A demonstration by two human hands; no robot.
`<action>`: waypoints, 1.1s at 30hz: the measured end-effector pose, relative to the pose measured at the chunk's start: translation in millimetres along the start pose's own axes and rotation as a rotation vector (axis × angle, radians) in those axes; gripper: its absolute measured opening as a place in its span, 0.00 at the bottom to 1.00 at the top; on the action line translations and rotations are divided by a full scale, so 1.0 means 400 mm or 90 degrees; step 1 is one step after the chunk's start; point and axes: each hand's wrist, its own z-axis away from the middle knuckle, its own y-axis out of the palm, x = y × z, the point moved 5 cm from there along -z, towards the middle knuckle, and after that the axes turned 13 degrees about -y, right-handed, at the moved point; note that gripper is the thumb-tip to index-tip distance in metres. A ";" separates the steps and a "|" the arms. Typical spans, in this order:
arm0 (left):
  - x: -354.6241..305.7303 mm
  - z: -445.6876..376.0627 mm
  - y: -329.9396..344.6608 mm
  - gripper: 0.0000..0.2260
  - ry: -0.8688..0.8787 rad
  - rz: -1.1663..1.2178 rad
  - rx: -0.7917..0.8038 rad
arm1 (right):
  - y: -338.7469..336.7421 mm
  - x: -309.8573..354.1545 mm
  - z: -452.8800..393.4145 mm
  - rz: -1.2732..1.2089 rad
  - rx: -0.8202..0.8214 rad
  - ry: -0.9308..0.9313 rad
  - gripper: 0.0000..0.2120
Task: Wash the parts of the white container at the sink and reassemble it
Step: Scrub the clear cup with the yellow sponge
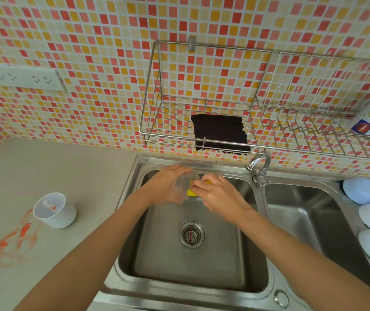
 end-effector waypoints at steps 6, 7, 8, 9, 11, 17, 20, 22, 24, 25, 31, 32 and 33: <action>0.003 0.014 0.001 0.40 -0.041 0.094 -0.011 | 0.009 0.010 0.004 0.048 -0.074 0.023 0.10; 0.005 0.018 0.002 0.42 -0.048 0.102 -0.026 | 0.004 0.009 0.005 0.049 -0.095 0.039 0.08; 0.006 0.025 0.006 0.45 -0.057 0.093 -0.045 | -0.001 0.009 0.004 0.048 -0.113 0.054 0.08; 0.007 0.030 0.013 0.48 -0.067 0.070 -0.075 | -0.005 0.011 0.001 0.043 -0.125 0.068 0.08; 0.009 0.040 0.027 0.49 -0.101 0.014 -0.171 | -0.009 0.023 -0.010 0.020 -0.148 0.099 0.11; 0.013 0.042 0.008 0.35 -0.094 0.017 -0.308 | -0.024 0.048 -0.036 -0.284 -0.190 0.268 0.10; 0.018 0.034 -0.016 0.35 -0.018 0.044 -0.272 | -0.009 0.032 -0.034 -0.590 -0.177 0.410 0.13; 0.018 0.026 -0.029 0.35 -0.010 0.058 -0.235 | -0.003 0.027 -0.034 -0.622 -0.191 0.421 0.13; 0.013 0.021 -0.030 0.34 0.011 0.034 -0.216 | 0.001 0.016 -0.032 -0.543 -0.168 0.381 0.13; 0.011 0.020 -0.025 0.34 0.021 0.020 -0.207 | 0.004 0.008 -0.031 -0.462 -0.139 0.328 0.13; -0.011 0.029 0.000 0.32 0.030 0.015 -0.173 | -0.021 -0.019 -0.030 -0.036 -0.079 0.091 0.17; -0.013 0.029 -0.001 0.32 0.033 0.012 -0.176 | -0.027 -0.003 -0.025 -0.044 -0.111 0.109 0.18; -0.013 0.030 0.000 0.32 0.036 0.008 -0.174 | -0.026 0.015 -0.022 -0.099 -0.136 0.156 0.18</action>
